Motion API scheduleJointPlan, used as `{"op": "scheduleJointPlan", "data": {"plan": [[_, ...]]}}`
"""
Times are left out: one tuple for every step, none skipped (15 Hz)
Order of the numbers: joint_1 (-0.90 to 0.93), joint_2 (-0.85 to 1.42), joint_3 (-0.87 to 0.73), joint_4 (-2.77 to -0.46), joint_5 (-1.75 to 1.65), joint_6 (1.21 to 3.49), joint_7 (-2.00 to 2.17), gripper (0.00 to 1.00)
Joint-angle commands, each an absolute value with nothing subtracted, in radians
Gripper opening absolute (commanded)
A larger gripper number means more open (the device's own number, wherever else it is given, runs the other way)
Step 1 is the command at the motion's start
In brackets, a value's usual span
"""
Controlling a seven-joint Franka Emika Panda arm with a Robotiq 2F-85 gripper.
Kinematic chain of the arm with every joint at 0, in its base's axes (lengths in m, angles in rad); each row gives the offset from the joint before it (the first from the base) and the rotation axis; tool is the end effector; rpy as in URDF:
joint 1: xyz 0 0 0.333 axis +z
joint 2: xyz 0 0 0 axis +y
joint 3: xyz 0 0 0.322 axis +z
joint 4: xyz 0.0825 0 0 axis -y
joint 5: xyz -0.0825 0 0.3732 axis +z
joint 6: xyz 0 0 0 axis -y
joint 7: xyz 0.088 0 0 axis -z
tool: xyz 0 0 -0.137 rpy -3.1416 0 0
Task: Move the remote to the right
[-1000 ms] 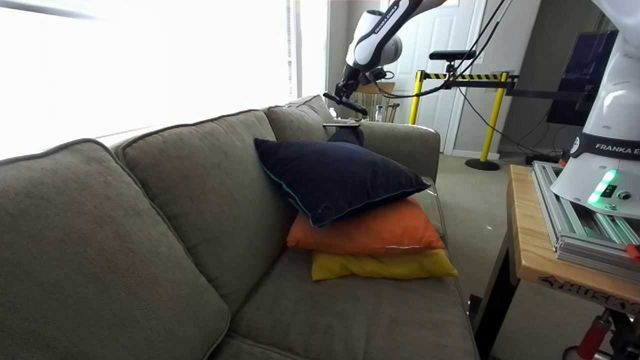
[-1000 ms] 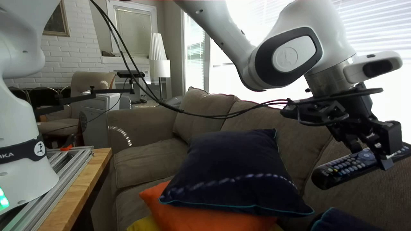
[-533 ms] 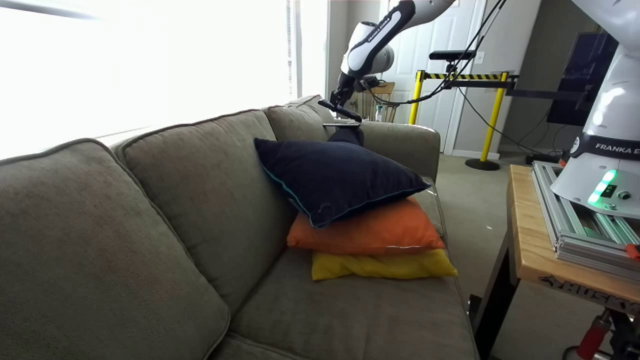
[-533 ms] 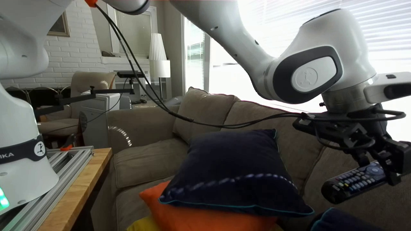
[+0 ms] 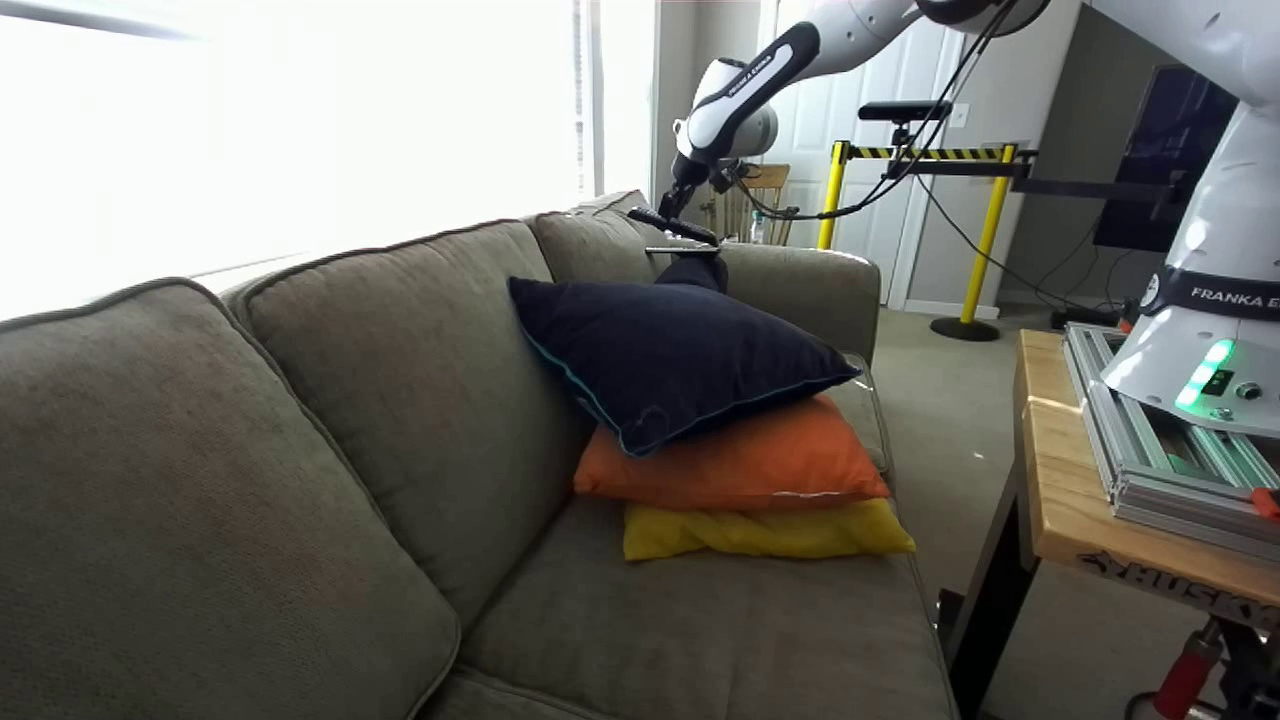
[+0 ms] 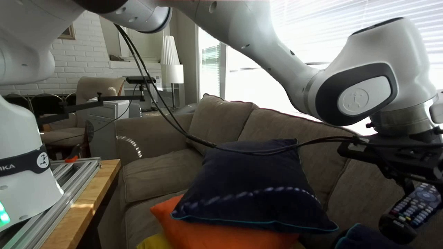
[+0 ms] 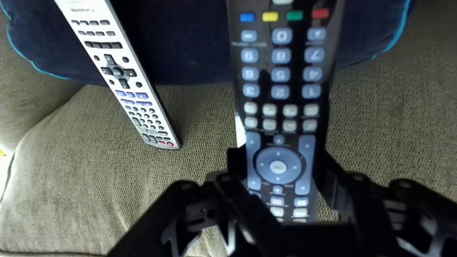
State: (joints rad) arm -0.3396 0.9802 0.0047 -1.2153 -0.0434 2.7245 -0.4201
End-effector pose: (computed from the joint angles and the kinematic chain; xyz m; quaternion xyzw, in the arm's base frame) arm 0.7644 -0.2662 0.2186 0.9635 0.0564 0.2385 0.1076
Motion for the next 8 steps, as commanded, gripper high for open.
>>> {"op": "scheduleJointPlan", "data": {"plan": [[-0.366, 1.065, 0.041, -1.1, -0.068, 2.697, -0.527, 0.29], [-0.376, 1.071, 0.058, -1.095, -0.06, 2.678, -0.554, 0.29], [-0.374, 1.083, 0.057, -1.084, -0.062, 2.665, -0.564, 0.29], [-0.374, 1.095, 0.056, -1.075, -0.063, 2.655, -0.575, 0.29], [-0.372, 1.107, 0.051, -1.064, -0.066, 2.649, -0.582, 0.29], [-0.37, 1.116, 0.046, -1.053, -0.067, 2.644, -0.59, 0.29], [-0.368, 1.127, 0.041, -1.042, -0.068, 2.644, -0.596, 0.29], [-0.366, 1.136, 0.034, -1.031, -0.071, 2.644, -0.601, 0.29]]}}
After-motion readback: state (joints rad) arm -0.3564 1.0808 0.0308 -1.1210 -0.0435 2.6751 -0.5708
